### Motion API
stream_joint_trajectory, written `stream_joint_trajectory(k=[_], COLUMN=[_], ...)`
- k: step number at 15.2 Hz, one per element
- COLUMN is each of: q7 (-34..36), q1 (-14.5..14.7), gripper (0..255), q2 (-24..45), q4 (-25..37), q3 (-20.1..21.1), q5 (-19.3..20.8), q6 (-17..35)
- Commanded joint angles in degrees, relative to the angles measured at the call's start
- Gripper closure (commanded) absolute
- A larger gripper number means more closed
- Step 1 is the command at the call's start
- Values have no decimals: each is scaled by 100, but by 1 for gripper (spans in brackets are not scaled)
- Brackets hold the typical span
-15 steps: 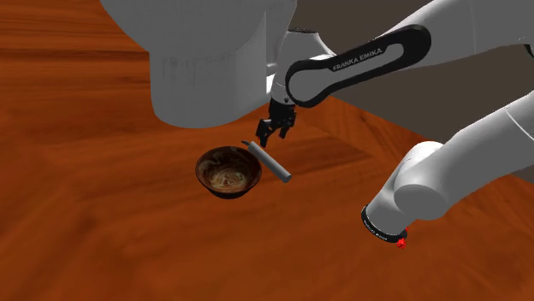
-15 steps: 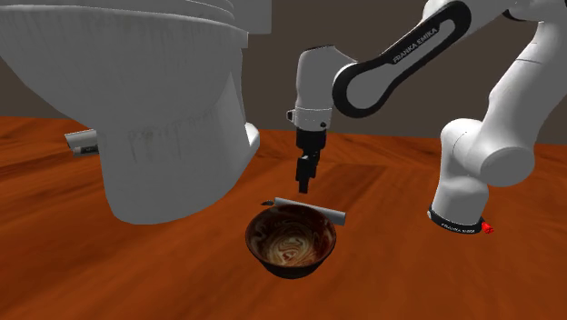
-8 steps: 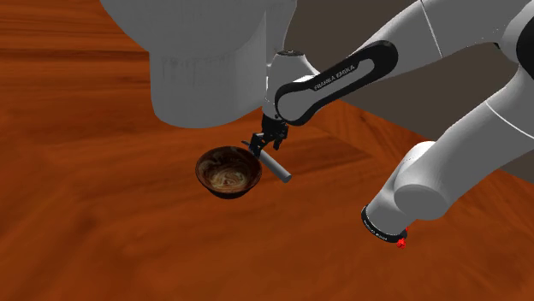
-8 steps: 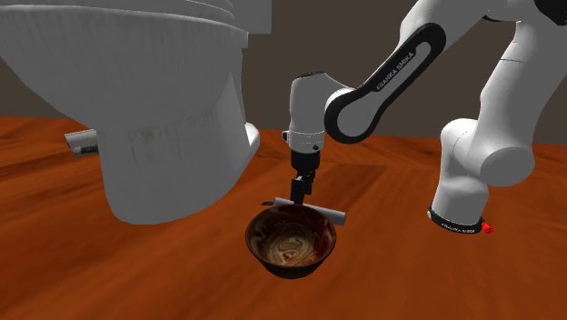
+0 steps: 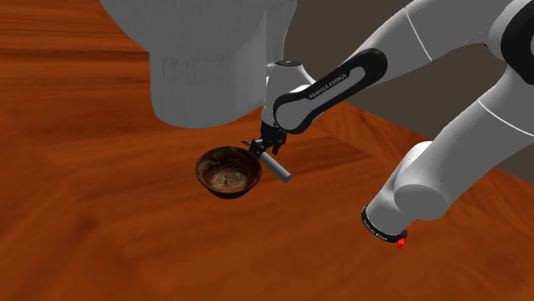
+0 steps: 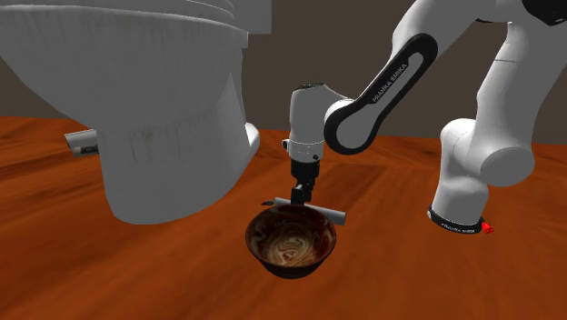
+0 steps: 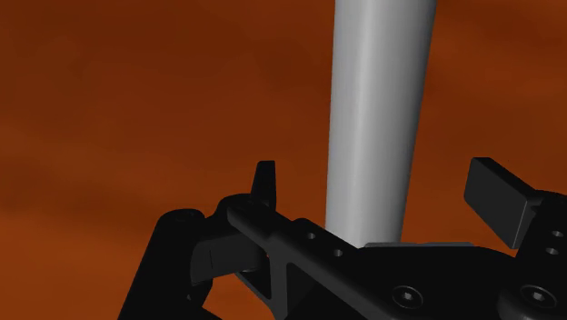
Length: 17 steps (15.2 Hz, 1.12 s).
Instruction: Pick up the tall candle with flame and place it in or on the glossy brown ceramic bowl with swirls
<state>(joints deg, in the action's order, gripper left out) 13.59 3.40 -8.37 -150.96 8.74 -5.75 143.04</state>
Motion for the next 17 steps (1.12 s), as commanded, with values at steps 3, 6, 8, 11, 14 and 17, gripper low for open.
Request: stream_joint_trajectory(k=[3, 6, 8, 11, 14, 17], q7=[0, 0, 0, 0, -2, -6], q1=[0, 0, 0, 0, 1, 4], gripper=[0, 255, 255, 255, 255, 255], q2=[2, 2, 2, 3, -71, -280], q4=[-1, -1, -1, -1, 18, 88], q3=[0, 0, 0, 0, -3, -14], q5=[0, 0, 0, 0, -5, -16], q6=[4, 4, 4, 4, -88, -366])
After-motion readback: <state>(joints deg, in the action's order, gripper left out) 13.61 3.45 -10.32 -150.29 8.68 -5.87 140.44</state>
